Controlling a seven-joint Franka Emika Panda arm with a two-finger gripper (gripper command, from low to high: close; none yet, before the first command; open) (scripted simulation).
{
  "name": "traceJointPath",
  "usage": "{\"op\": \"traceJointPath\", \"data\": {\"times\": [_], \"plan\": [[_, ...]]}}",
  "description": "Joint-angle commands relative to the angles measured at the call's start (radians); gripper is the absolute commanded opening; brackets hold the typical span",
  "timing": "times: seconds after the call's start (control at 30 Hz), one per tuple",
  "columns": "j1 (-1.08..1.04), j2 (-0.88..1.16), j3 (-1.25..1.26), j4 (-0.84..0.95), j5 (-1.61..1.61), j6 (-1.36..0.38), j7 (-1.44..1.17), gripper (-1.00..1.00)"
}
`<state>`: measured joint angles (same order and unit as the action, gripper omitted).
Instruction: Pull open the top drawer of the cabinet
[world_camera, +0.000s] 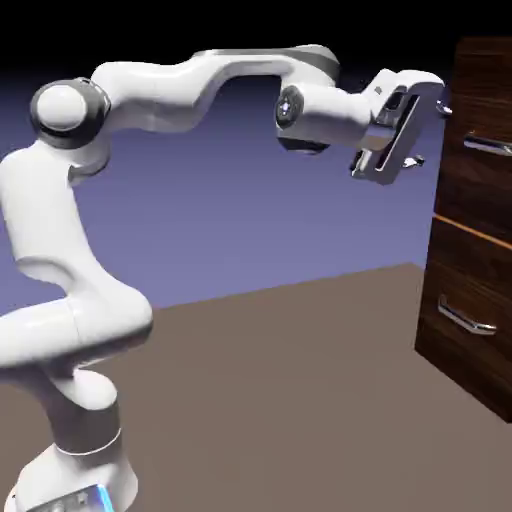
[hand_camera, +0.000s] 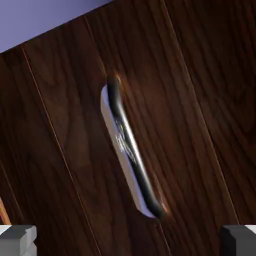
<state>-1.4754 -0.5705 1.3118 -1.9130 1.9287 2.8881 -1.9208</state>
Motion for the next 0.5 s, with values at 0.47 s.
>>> {"op": "traceJointPath", "data": {"times": [0.47], "plan": [[-0.365, 0.000, 0.322, 0.220, 0.473, -0.036, -0.652, 0.00]]}}
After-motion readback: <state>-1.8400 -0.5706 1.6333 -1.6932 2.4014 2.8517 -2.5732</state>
